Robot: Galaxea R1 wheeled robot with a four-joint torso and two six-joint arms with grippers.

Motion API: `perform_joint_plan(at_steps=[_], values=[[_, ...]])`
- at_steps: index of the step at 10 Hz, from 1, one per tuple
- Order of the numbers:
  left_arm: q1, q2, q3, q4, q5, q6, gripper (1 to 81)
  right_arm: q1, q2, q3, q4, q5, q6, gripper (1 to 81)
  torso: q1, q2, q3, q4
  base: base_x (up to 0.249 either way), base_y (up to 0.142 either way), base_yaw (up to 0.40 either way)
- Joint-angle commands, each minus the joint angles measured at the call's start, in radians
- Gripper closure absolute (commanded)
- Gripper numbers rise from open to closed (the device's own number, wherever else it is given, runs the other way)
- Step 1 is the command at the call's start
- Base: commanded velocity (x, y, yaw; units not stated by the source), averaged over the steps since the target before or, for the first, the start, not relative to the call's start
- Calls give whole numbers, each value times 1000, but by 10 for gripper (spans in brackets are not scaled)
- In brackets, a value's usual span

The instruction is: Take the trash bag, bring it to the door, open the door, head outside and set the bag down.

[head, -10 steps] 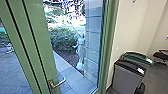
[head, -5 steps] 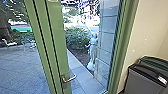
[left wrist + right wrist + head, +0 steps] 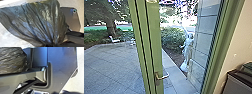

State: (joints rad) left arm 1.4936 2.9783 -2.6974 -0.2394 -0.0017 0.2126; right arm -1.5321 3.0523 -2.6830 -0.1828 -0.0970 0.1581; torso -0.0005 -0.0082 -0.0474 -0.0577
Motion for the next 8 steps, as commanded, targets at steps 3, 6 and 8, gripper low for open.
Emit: perform_joint_plan(at_steps=[3,6,8], values=[[-45,-4,-1,8,58,8,811,43,4,2,-4,-55,0,10,1,0,0,0,0,0,351],[-45,-5,-1,8,58,8,811,46,9,0,-4,-56,0,10,1,0,0,0,0,0,352],[-45,-4,-1,8,58,8,811,48,9,0,-4,-56,0,10,1,0,0,0,0,0,332]])
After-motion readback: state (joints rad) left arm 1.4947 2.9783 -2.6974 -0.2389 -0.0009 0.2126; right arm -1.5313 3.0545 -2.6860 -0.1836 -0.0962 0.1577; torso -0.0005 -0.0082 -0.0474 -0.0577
